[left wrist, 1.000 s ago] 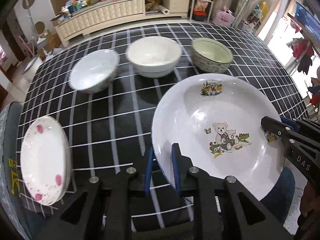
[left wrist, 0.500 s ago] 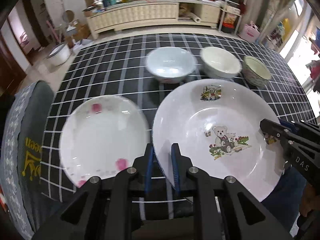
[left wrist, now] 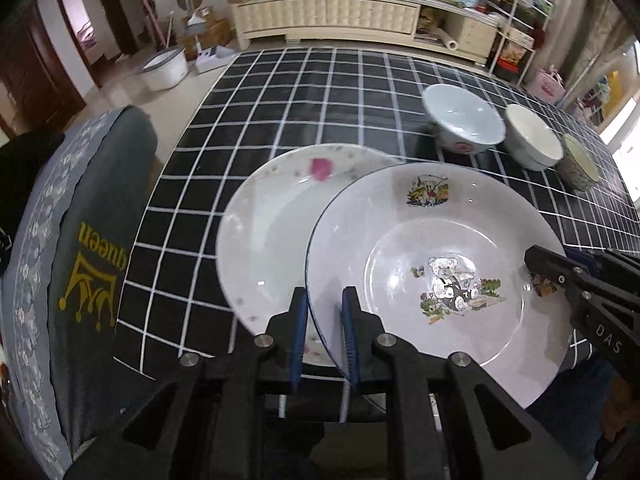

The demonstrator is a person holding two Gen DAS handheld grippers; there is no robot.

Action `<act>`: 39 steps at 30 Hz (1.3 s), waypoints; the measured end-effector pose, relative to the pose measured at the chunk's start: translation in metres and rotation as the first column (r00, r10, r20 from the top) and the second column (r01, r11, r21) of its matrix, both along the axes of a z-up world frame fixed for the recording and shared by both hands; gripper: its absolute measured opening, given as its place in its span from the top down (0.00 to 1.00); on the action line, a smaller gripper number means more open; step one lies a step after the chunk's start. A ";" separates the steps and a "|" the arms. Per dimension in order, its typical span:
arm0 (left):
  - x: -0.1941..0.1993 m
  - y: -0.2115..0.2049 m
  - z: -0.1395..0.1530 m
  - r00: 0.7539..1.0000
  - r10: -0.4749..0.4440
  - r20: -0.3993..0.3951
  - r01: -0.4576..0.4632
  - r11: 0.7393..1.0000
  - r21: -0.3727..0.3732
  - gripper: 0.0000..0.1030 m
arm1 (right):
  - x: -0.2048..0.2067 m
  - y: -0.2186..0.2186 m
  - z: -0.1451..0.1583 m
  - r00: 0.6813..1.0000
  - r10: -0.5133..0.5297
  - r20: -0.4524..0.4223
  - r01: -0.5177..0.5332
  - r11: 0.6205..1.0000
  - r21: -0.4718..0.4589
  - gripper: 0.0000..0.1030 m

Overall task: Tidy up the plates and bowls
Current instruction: 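Carry the bear-print plate with the right gripper over the plate stack, then lower the bear-print plate onto the stack and open the right gripper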

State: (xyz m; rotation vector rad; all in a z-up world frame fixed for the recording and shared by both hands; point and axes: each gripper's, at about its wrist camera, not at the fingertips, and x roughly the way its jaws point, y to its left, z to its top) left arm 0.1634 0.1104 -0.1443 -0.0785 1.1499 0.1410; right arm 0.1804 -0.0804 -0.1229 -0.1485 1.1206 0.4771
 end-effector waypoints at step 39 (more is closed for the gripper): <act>0.022 0.036 -0.023 0.999 -0.003 -0.037 0.002 0.999 -0.040 0.91 | 0.018 0.045 -0.005 0.998 0.052 -0.028 -0.051 0.998 0.020 0.84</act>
